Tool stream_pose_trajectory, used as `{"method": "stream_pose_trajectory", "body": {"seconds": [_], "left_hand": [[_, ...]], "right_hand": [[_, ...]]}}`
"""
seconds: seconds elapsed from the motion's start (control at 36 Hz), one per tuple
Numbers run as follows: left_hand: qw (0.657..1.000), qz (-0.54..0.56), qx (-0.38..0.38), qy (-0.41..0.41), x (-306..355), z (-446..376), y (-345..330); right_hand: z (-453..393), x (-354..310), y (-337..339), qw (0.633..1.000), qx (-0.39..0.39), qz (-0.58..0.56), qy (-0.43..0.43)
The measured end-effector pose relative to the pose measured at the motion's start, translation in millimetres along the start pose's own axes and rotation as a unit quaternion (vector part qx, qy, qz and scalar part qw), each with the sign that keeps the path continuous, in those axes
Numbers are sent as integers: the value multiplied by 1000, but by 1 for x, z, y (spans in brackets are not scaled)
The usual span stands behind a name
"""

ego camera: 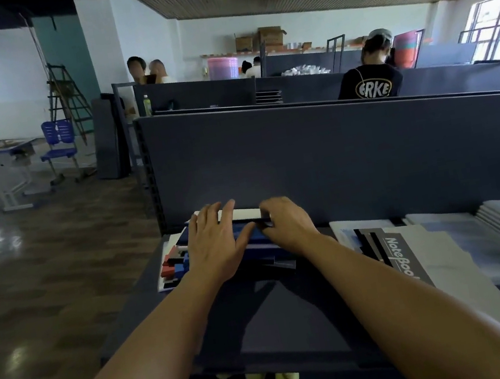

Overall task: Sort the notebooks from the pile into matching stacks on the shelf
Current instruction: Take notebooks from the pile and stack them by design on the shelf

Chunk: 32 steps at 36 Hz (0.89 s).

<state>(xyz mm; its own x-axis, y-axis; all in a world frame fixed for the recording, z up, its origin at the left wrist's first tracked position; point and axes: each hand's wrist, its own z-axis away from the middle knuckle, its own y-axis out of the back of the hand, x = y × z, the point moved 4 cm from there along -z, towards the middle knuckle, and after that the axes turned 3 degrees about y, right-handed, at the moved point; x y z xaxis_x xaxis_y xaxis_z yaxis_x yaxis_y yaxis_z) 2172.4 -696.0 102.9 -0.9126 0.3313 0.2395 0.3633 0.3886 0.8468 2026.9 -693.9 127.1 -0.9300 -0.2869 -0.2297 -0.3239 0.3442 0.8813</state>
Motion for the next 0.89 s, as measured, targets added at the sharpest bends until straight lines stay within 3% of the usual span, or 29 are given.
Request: {"method": "stream_pose_trajectory", "body": {"seconds": [0.08,0.22,0.36,0.58,0.89], "left_hand": [[1000,5,-7,-7,7,2,4],[1000,18,-17,-14,11,8,10],[999,23,-25,-23,16,19,8],[996,29,-66,-56,65,33,-8],[981,60,-73,-170,210,72,-19]], "right_hand": [[10,-7,8,1000,0,-1,-4],[30,-18,23,984,-9,167,61],[56,-11,43,959,94,246,107],[112,36,87,942,134,305,45],[248,116,170,921,202,326,-60]]}}
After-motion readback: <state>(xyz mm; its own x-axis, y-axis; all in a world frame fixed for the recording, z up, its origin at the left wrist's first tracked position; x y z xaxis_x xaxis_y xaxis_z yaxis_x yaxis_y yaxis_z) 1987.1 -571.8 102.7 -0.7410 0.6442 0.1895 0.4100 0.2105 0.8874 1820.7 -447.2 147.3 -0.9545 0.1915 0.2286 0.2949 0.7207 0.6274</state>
